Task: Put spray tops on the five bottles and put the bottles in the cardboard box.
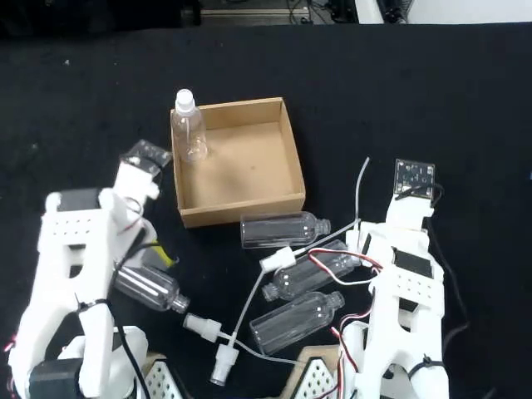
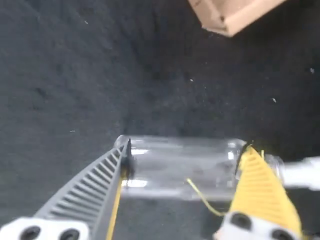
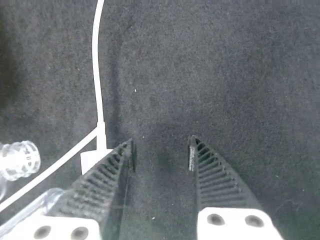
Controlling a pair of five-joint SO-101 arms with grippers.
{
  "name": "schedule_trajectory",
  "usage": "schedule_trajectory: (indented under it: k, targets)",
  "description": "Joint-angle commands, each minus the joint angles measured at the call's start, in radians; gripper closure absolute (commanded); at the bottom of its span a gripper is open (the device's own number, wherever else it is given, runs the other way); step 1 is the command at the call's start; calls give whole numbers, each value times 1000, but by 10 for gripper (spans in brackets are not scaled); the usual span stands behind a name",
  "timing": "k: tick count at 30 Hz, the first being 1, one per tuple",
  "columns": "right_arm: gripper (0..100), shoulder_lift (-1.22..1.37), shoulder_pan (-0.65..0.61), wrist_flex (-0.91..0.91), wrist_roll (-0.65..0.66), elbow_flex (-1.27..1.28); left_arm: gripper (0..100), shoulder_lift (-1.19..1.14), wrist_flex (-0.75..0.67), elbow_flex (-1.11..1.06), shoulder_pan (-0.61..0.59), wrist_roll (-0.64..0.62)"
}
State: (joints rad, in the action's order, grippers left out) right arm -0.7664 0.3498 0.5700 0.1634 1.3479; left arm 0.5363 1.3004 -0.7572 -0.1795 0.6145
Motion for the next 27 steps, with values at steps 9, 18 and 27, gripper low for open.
schedule_trajectory:
  k: [9, 18, 27]
  targets:
    - [843, -33, -2, -28, 5, 1, 676, 17, 224, 93, 4, 732]
    - [843, -33, -71, -23, 68, 19, 676, 18, 44, -59, 85, 649]
    - [843, -33, -68, -23, 68, 19, 676, 18, -218, -217, 110, 591]
